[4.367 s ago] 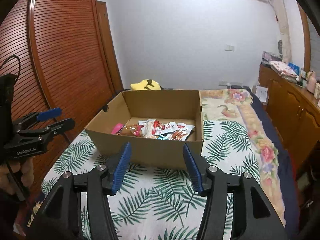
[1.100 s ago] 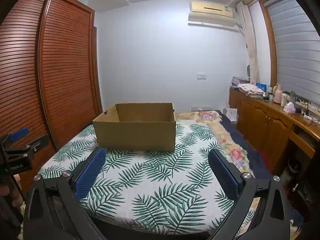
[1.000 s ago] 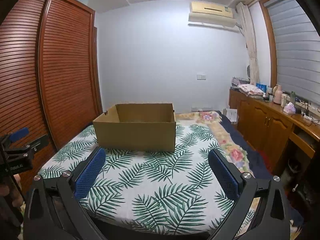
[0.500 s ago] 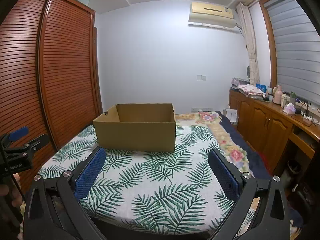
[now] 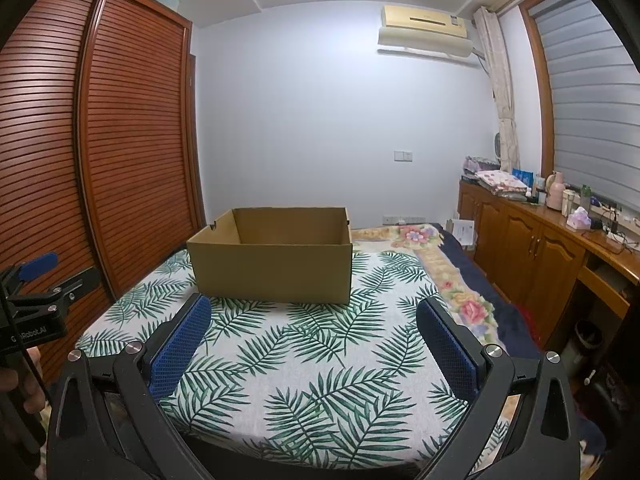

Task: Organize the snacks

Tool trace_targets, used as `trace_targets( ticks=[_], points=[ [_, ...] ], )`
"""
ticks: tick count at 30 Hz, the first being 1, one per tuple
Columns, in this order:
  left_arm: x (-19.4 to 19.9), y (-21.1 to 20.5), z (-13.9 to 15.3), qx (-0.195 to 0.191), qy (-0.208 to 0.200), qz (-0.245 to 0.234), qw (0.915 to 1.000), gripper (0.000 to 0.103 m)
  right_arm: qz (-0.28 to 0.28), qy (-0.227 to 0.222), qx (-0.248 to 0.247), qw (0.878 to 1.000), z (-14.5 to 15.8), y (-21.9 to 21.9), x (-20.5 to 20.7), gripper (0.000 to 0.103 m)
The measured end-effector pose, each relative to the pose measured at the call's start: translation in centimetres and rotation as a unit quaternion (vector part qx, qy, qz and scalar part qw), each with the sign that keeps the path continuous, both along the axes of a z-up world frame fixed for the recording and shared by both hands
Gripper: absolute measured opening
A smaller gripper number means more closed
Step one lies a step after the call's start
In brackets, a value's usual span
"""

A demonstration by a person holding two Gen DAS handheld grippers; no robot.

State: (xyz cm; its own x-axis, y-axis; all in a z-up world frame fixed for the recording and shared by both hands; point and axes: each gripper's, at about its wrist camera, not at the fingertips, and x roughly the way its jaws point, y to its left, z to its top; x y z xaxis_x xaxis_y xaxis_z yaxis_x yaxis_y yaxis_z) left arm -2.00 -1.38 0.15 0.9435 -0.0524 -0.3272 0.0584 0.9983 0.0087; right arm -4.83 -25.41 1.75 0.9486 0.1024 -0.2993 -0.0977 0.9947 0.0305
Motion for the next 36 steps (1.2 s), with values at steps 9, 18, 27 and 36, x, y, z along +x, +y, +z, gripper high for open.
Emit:
trace_targets(
  ticks=[9, 18, 27, 36],
  points=[
    [0.05, -0.02, -0.13, 0.0, 0.001, -0.002, 1.0, 0.103, 0.0, 0.0, 0.0, 1.0, -0.03, 0.0, -0.01, 0.103],
    [0.08, -0.02, -0.17, 0.0, 0.0, -0.002, 1.0, 0.103, 0.0, 0.0, -0.001, 1.0, -0.07, 0.03, 0.04, 0.103],
    [0.07, -0.08, -0.2, 0.0, 0.0, -0.002, 1.0, 0.103, 0.0, -0.001, -0.001, 1.0, -0.08, 0.02, -0.01, 0.103],
    [0.12, -0.06, -0.25, 0.0, 0.0, -0.002, 1.0, 0.103, 0.0, 0.0, -0.001, 1.0, -0.08, 0.05, 0.01, 0.103]
  ],
)
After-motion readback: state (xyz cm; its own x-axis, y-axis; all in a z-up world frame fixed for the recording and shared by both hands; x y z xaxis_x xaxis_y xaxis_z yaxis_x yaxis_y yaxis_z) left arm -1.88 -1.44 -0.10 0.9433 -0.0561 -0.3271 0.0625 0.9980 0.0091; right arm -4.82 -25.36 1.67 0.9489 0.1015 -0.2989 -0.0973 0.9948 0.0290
